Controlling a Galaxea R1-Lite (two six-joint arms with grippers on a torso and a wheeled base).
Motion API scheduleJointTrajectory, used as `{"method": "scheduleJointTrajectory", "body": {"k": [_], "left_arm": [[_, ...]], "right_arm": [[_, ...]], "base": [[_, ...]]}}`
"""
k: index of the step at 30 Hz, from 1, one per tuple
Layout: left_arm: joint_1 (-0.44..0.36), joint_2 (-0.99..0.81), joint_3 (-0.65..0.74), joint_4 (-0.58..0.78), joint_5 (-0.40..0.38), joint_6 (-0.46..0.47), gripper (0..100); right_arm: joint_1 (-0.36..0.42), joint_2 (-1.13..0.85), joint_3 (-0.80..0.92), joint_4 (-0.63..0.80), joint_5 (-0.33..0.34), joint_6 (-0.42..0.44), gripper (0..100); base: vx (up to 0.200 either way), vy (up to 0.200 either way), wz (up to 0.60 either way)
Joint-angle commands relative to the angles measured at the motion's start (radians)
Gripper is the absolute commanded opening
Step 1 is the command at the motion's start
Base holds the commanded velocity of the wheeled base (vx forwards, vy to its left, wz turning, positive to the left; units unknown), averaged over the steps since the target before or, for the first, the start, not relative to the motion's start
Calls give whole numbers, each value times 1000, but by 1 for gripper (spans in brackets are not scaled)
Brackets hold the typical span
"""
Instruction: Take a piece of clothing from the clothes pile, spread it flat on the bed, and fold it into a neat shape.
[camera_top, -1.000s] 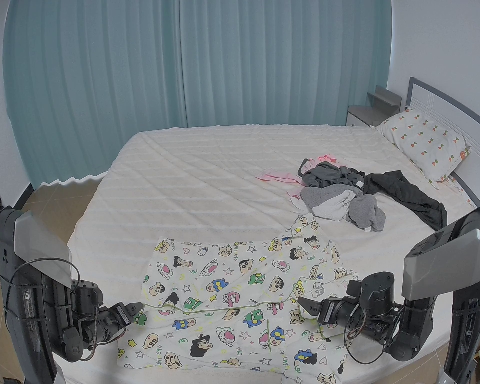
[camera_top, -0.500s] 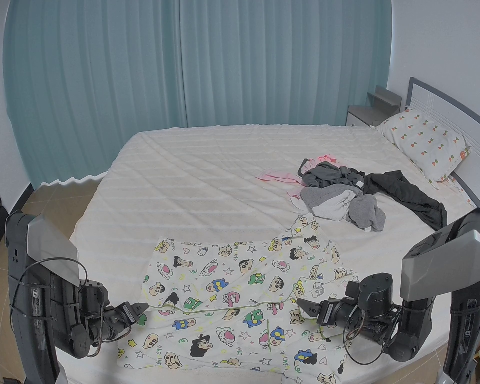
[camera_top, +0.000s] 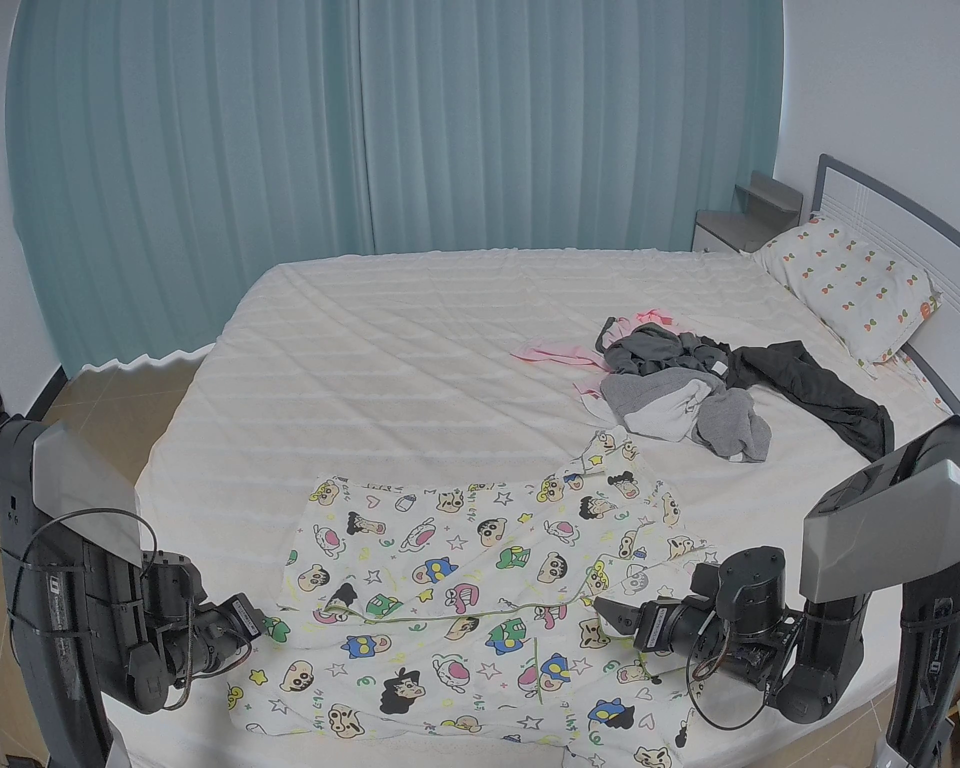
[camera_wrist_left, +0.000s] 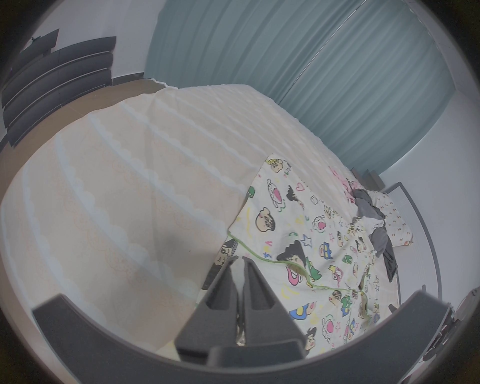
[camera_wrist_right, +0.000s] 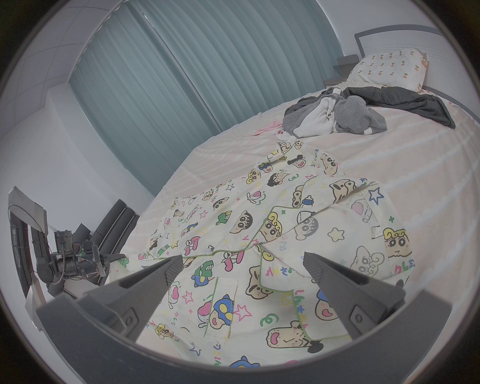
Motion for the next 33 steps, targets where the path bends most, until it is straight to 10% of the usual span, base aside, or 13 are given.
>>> {"method": "scheduleJointTrajectory", "body": {"k": [1, 11, 12, 33], "left_arm": [[-4, -102, 33, -18, -13, 2, 0], [-4, -117, 24, -18, -19, 14, 0], [-4, -114, 19, -18, -17, 17, 100], [44, -79, 71, -18, -45, 98, 100]], "right_arm": [[1, 0, 0, -10, 0, 0, 100], [8, -1, 1, -10, 0, 0, 100], [8, -1, 1, -10, 0, 0, 100], [7, -24, 32, -10, -2, -1, 100]], "base": [[0, 0, 0], [0, 0, 0], [0, 0, 0], [0, 0, 0]]}}
